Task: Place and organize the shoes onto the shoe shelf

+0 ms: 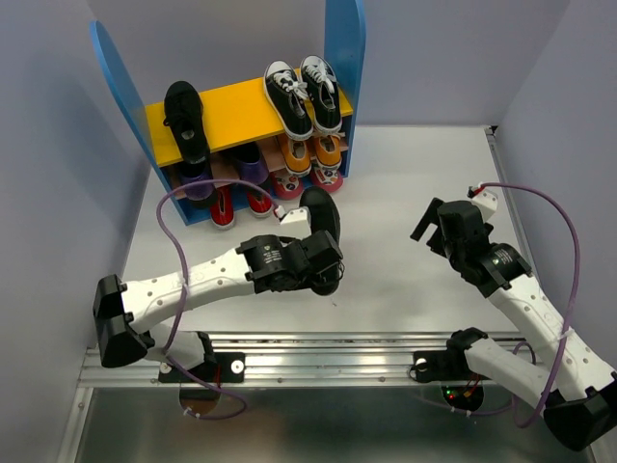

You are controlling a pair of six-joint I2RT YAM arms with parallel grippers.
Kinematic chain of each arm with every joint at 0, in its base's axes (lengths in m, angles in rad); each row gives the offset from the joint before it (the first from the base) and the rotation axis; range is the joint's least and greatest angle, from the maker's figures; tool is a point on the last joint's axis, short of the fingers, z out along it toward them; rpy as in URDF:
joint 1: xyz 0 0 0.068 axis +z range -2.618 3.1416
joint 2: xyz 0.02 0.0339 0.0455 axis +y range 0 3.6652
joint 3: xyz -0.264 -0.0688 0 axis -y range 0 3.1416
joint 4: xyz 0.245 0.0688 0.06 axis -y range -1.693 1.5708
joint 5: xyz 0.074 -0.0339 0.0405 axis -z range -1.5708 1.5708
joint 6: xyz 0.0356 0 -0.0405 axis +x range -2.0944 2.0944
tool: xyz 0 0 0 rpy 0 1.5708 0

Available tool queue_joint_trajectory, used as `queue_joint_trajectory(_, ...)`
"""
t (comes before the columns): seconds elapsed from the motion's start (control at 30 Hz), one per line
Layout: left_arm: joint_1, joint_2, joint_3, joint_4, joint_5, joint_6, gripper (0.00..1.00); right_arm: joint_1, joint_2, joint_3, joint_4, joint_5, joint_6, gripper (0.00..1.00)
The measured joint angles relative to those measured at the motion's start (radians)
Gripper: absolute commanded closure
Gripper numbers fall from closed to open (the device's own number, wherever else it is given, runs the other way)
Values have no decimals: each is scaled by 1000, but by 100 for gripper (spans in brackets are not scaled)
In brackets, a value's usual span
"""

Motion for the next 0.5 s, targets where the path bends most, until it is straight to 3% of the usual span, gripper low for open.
queue_joint_trajectory(0.23, 16, -53, 135, -181, -51, 91, 100, 0, 0, 0, 5, 0, 0, 0)
queue_joint_trajectory(0.5, 158, -247, 224, -274, -59, 183, 100, 0, 1, 0, 16, -1, 0, 0)
